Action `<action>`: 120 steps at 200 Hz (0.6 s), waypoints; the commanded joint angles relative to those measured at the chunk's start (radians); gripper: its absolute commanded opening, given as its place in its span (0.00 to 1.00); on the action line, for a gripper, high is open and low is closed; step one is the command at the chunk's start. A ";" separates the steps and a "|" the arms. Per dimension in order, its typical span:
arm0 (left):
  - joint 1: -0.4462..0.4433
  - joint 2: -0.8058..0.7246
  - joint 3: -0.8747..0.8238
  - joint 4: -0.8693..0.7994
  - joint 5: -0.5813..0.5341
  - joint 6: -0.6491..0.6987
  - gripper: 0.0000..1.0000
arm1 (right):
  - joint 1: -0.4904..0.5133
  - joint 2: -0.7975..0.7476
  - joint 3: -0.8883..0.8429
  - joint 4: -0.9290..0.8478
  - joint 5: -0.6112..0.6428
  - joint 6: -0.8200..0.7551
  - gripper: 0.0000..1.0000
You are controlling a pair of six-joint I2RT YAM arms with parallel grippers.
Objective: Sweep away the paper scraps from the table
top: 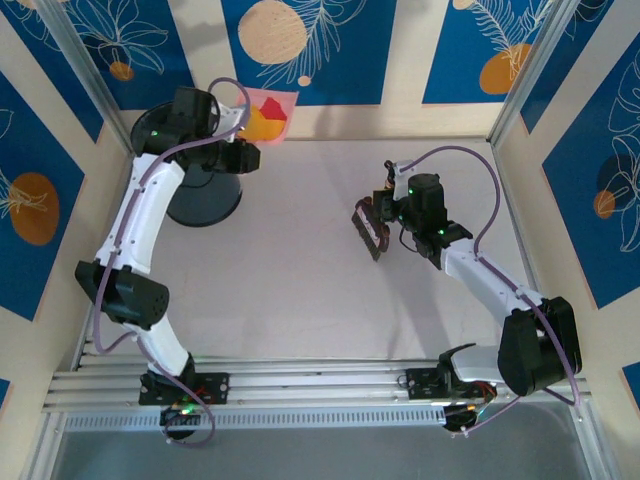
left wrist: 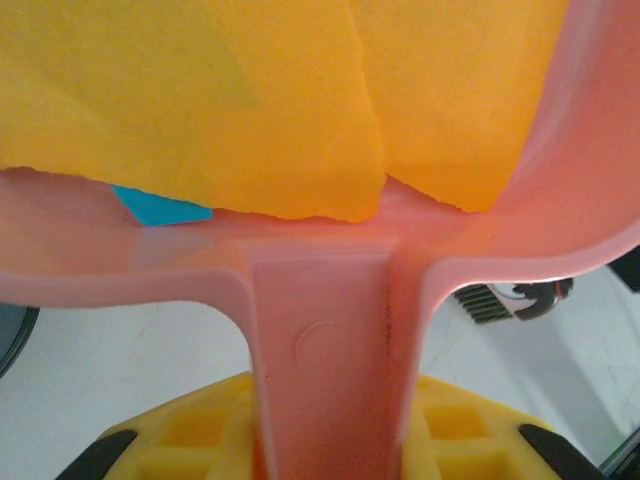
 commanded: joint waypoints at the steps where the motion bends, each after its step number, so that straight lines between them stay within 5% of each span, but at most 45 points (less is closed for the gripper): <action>1: 0.031 -0.033 0.027 0.044 0.055 -0.063 0.00 | -0.006 0.006 0.029 0.012 -0.014 0.013 0.00; 120: 0.200 -0.106 -0.165 0.305 0.226 -0.302 0.00 | -0.007 0.013 0.028 0.010 -0.015 0.018 0.00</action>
